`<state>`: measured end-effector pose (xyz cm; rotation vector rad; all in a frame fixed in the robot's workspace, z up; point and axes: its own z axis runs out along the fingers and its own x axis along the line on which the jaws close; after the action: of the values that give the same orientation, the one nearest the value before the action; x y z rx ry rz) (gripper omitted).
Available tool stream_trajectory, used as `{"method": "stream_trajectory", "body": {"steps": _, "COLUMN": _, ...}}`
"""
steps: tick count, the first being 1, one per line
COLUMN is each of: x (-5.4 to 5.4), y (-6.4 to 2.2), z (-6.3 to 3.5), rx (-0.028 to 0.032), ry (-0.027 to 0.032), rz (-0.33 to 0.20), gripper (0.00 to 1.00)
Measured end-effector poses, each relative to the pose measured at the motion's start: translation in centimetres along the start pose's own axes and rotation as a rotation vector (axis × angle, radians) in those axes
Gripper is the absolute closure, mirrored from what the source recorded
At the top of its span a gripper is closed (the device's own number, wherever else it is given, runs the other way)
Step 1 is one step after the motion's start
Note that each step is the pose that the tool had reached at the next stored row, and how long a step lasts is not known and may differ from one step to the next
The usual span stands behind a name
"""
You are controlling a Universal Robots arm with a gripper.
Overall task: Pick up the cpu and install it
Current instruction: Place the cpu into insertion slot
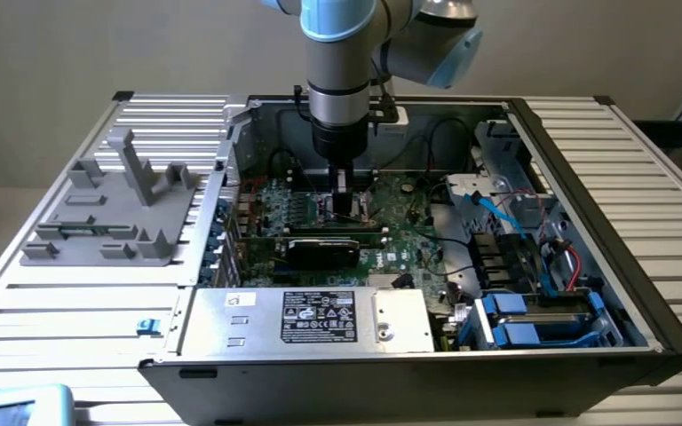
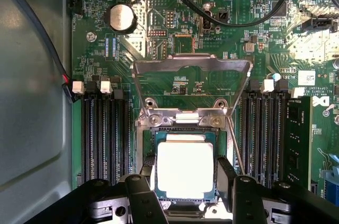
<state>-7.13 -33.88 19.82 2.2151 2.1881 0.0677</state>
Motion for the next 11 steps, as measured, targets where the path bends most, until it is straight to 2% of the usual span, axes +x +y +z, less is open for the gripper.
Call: {"method": "stream_trajectory", "body": {"steps": 11, "x": 0.00, "y": -0.04, "z": -0.01, "rx": -0.0054, "ry": 0.0004, "rz": 0.001, "gripper": 0.44}}
